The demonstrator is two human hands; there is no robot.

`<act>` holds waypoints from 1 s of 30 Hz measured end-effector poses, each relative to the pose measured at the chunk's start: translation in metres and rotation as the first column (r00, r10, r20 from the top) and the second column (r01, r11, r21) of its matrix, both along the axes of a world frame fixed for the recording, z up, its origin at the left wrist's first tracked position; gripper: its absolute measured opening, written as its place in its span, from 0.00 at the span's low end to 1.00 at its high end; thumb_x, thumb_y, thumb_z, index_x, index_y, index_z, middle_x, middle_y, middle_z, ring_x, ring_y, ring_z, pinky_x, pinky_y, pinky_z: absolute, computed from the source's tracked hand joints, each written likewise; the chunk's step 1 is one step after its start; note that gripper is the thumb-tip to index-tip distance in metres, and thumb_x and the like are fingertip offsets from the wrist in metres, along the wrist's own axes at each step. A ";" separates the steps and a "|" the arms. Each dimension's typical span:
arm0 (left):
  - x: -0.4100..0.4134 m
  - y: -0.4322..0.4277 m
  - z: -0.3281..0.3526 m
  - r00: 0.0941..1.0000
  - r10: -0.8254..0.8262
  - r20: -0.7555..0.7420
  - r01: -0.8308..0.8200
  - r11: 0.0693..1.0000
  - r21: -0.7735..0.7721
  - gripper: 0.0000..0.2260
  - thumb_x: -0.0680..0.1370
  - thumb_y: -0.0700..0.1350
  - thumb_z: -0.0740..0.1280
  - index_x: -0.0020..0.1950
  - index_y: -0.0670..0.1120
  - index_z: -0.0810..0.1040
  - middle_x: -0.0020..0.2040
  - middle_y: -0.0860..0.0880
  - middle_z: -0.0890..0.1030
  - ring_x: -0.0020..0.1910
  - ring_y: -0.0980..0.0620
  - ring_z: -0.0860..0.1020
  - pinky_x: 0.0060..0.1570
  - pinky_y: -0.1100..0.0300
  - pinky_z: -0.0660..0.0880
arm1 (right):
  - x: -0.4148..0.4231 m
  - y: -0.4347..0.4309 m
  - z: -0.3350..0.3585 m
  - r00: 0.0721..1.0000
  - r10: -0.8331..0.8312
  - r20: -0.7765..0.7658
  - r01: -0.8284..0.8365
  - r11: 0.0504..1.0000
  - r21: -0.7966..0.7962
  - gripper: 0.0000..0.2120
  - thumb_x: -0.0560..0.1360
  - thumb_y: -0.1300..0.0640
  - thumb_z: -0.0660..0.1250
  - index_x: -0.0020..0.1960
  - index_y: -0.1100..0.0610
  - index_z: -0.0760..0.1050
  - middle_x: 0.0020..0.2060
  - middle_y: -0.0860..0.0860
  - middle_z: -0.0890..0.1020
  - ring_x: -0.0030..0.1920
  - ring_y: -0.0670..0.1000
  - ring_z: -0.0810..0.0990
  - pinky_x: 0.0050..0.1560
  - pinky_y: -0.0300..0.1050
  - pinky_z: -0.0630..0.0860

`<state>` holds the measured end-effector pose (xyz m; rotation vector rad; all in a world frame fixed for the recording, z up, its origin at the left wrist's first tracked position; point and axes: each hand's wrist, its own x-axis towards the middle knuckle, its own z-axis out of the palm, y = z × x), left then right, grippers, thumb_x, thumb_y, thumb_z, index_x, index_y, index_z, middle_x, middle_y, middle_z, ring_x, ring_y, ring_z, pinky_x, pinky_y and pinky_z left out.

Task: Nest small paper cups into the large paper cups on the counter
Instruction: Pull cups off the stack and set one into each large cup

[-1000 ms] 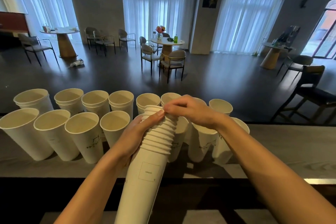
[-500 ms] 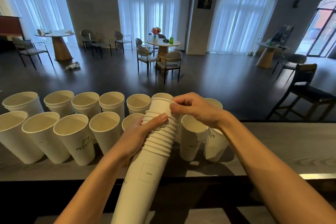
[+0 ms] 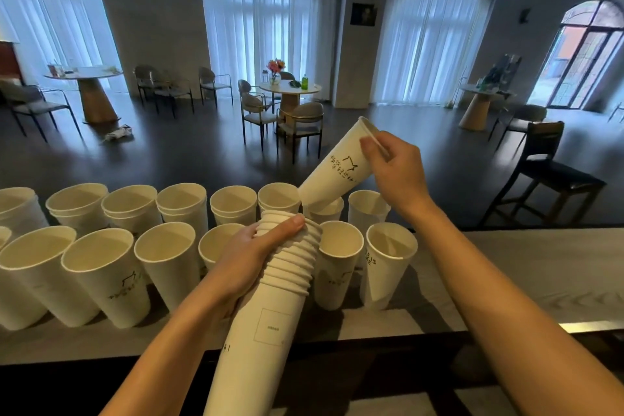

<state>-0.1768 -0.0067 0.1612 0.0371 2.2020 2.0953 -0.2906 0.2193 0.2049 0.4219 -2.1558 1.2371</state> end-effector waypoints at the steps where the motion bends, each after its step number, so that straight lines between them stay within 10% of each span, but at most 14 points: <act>1: -0.001 0.002 0.000 1.000 -0.002 -0.001 0.002 1.000 -0.004 0.28 0.65 0.64 0.70 0.54 0.45 0.82 0.41 0.47 0.87 0.42 0.48 0.84 0.46 0.56 0.76 | -0.003 -0.001 -0.005 0.999 -0.016 -0.033 0.018 0.998 0.068 0.10 0.81 0.50 0.63 0.52 0.55 0.79 0.45 0.52 0.83 0.43 0.48 0.80 0.37 0.34 0.76; 7: -0.005 0.009 -0.001 1.000 0.008 0.003 -0.008 1.000 -0.015 0.30 0.63 0.65 0.69 0.56 0.47 0.82 0.48 0.45 0.87 0.49 0.45 0.85 0.48 0.57 0.77 | -0.021 -0.007 -0.021 0.978 -0.035 -0.204 0.130 0.871 0.474 0.17 0.80 0.47 0.60 0.55 0.56 0.81 0.49 0.55 0.85 0.42 0.51 0.79 0.37 0.29 0.62; 13: -0.007 0.010 -0.002 1.000 0.004 0.009 -0.004 1.000 -0.007 0.27 0.64 0.64 0.68 0.54 0.47 0.82 0.45 0.46 0.87 0.44 0.49 0.84 0.46 0.58 0.76 | -0.034 -0.021 -0.034 0.993 0.015 0.117 -0.099 0.648 0.755 0.17 0.82 0.44 0.56 0.62 0.49 0.79 0.53 0.53 0.83 0.45 0.49 0.78 0.44 0.44 0.73; 30: -0.009 0.007 -0.009 1.000 -0.012 0.024 0.012 1.000 -0.003 0.25 0.69 0.63 0.67 0.56 0.46 0.82 0.44 0.47 0.87 0.40 0.53 0.85 0.44 0.59 0.76 | -0.045 -0.029 -0.055 0.906 0.020 0.423 -0.329 0.662 0.673 0.20 0.78 0.38 0.60 0.52 0.51 0.83 0.46 0.50 0.83 0.43 0.51 0.81 0.49 0.47 0.81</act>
